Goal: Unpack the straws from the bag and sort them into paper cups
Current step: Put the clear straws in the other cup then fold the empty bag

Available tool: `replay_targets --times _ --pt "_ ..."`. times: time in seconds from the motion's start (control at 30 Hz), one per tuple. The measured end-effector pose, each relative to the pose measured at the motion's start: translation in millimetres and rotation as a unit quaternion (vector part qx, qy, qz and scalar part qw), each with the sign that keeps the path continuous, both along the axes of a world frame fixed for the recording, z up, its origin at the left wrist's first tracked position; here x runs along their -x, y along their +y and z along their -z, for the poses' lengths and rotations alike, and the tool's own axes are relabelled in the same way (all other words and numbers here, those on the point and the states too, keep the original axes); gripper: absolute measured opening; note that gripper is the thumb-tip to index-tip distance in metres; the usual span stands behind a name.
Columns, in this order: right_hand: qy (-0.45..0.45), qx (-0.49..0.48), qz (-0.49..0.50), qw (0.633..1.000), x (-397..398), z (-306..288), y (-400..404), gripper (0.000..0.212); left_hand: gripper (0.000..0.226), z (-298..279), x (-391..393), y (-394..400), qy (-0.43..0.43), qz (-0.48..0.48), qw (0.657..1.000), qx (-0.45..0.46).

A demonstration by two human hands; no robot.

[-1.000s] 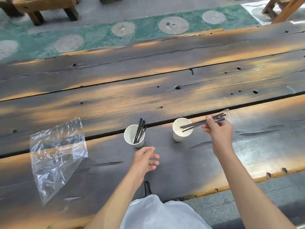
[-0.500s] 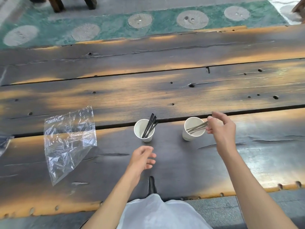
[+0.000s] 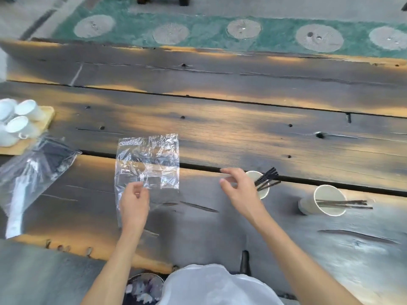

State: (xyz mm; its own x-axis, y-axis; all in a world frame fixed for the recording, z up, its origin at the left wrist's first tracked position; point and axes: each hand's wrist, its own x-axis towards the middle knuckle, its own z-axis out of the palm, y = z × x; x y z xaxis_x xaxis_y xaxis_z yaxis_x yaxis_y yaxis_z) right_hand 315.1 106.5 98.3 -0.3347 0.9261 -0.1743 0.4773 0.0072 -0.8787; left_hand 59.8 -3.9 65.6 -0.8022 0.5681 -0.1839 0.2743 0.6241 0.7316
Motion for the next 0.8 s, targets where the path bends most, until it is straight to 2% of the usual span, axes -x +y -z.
replay_targets --times 0.1,0.2,0.27,0.37,0.43,0.5,0.53,0.6,0.67,0.8 --pt "-0.069 0.044 -0.097 0.992 59.1 20.9 6.1 0.039 0.021 11.6 47.2 -12.7 0.093 -0.07 0.991 0.068" --pt "-0.1 0.108 -0.159 0.976 102.4 43.1 9.5 0.042 0.03 29.5 87.1 -22.8 0.054 -0.123 0.98 0.149" --pt "-0.096 0.202 -0.124 0.967 123.6 57.5 9.5 0.04 0.04 44.5 103.8 -31.4 -0.017 -0.153 0.971 0.181" --pt "-0.076 0.361 -0.013 0.929 145.0 68.4 4.1 0.034 0.051 71.1 114.9 -42.9 -0.14 -0.175 0.959 0.173" --pt "-0.084 0.385 0.007 0.919 152.9 73.0 1.8 0.035 0.05 83.2 116.5 -47.0 -0.192 -0.175 0.951 0.168" --pt "-0.074 0.396 0.017 0.915 156.0 76.0 1.3 0.029 0.02 89.8 116.3 -46.3 -0.209 -0.171 0.949 0.164" --pt "-0.06 0.404 0.026 0.913 156.2 78.0 1.6 0.022 0.013 91.6 116.1 -44.4 -0.22 -0.163 0.95 0.149" --pt "-0.04 0.403 0.04 0.914 150.2 83.4 2.5 0.011 0.026 97.2 117.4 -40.1 -0.248 -0.144 0.95 0.12" --pt "-0.025 0.395 0.057 0.916 137.7 88.1 3.9 0.006 0.025 99.4 118.1 -35.2 -0.289 -0.14 0.942 0.102" --pt "-0.008 0.407 0.139 0.903 102.7 100.4 4.0 0.015 0.025 103.8 112.1 -27.2 -0.352 -0.112 0.925 0.085"
